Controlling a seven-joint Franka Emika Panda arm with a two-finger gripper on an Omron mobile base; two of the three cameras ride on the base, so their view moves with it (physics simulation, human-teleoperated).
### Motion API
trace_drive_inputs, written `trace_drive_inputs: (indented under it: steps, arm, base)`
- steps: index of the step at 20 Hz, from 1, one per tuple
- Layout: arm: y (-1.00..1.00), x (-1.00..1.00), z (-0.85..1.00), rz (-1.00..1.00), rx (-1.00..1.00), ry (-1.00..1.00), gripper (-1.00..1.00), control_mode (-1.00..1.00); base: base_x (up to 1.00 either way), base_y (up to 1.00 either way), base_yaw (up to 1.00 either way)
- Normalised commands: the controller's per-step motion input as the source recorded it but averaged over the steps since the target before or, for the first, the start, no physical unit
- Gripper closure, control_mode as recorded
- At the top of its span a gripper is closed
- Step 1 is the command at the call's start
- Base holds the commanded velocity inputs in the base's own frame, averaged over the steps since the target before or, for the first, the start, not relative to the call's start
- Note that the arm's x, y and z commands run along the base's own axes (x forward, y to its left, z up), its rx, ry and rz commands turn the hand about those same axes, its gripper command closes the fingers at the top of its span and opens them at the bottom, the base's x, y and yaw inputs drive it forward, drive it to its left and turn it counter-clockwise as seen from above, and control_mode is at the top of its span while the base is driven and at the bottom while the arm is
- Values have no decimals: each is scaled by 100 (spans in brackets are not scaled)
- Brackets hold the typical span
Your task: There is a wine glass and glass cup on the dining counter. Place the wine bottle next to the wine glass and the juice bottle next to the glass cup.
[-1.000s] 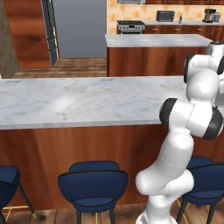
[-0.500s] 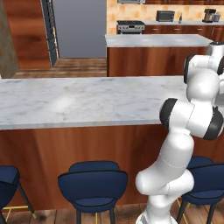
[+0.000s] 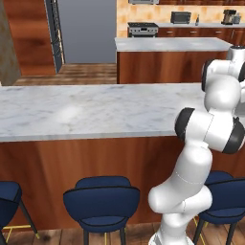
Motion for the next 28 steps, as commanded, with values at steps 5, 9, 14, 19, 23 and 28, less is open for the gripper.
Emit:
trace_drive_inputs:
  steps: [5, 9, 14, 19, 23, 28]
  arm:
    - [0, -11, -7, 0, 0, 0, -100, -100]
    - [0, -9, 0, 0, 0, 0, -100, -100]
    - [0, -8, 7, 0, 0, 0, -100, -100]
    - [1, -3, 24, 0, 0, 0, -100, -100]
    - [2, 0, 22, 0, 0, 0, -100, -100]
    - [0, 0, 24, 0, 0, 1, -100, -100]
  base:
    - [0, 0, 0]
    - [0, 0, 0]
    - [0, 0, 0]
    - [0, 0, 0]
    - [0, 0, 0]
    - [0, 0, 0]
